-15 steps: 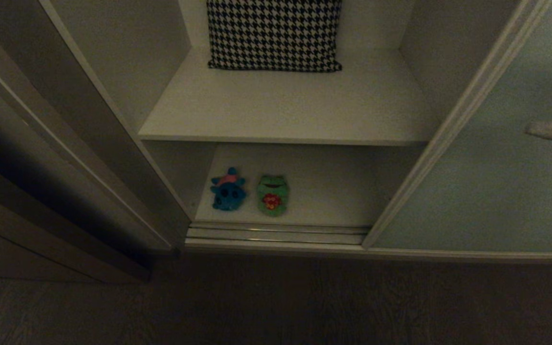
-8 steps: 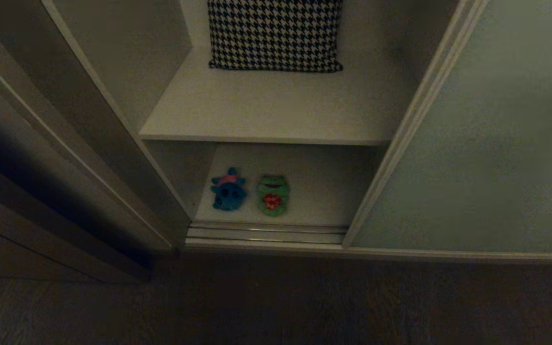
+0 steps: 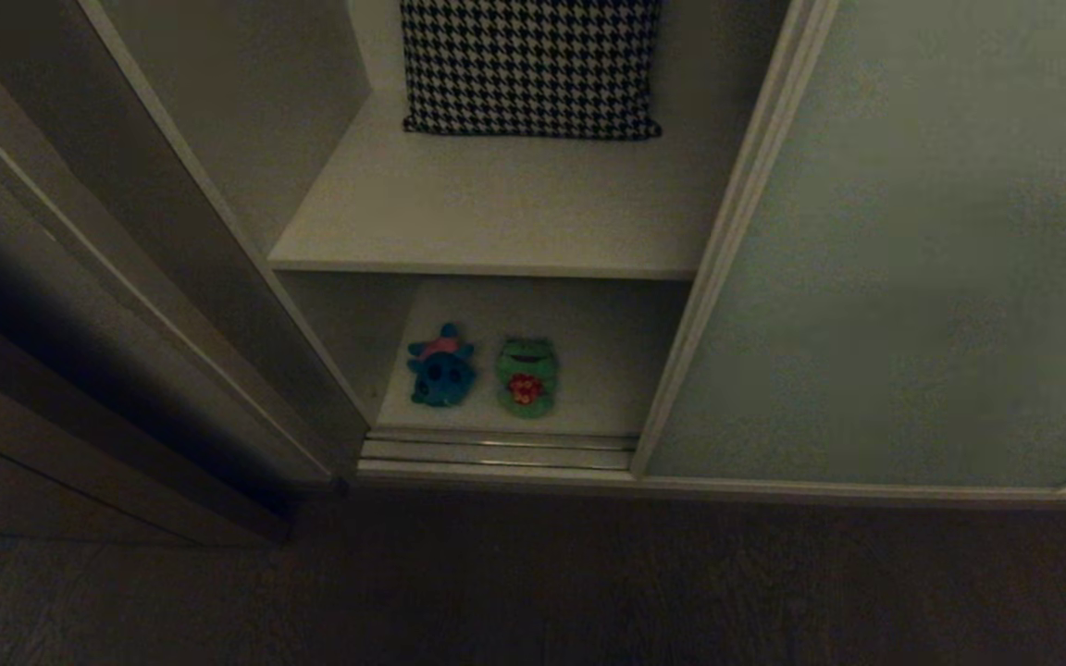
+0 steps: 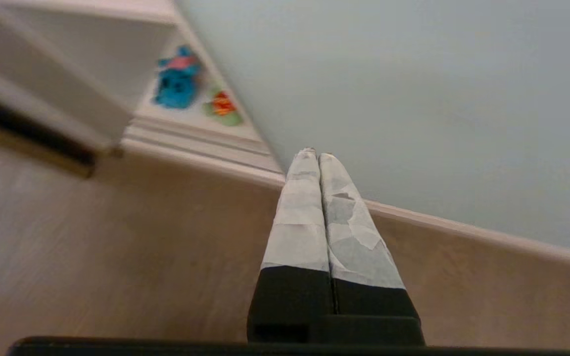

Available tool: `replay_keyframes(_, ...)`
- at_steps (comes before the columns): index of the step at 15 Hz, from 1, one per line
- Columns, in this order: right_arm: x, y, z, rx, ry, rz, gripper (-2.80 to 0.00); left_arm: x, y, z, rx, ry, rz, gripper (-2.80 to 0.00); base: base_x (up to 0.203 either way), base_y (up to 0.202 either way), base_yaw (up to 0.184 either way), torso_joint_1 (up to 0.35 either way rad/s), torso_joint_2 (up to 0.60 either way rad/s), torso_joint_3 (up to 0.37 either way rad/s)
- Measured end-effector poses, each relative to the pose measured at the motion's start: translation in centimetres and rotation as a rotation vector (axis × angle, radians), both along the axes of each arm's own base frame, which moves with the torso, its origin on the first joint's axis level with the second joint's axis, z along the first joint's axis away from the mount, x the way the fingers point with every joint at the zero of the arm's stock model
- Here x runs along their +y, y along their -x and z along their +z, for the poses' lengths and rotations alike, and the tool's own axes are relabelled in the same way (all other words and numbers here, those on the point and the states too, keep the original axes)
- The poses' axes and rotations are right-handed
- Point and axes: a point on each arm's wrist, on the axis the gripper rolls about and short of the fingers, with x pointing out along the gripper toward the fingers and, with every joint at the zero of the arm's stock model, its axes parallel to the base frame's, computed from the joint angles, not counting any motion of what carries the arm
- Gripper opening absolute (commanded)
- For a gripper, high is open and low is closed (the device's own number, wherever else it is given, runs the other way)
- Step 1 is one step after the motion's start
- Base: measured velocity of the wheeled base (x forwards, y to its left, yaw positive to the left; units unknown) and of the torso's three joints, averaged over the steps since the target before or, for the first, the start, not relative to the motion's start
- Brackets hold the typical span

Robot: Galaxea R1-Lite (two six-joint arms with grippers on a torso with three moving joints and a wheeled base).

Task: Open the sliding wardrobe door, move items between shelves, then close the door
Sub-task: Close the door

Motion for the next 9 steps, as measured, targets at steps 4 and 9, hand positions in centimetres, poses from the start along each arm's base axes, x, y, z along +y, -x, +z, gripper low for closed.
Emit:
replay_keyframes(4, 1.4, -1.0, 1.9, -0.078, 0.096, 0.076, -2.80, 0.0, 0.0, 0.0, 0.000, 0.000, 0.000, -2.80, 0.000, 0.000, 0.000, 0.000, 0.00, 0.000)
replay_keyframes(9, 5.3, -3.5, 5.1, -0.169, 0.195, 0.125, -2.80, 0.0, 0.0, 0.0, 0.000, 0.000, 0.000, -2.80, 0.000, 0.000, 0.000, 0.000, 0.00, 0.000)
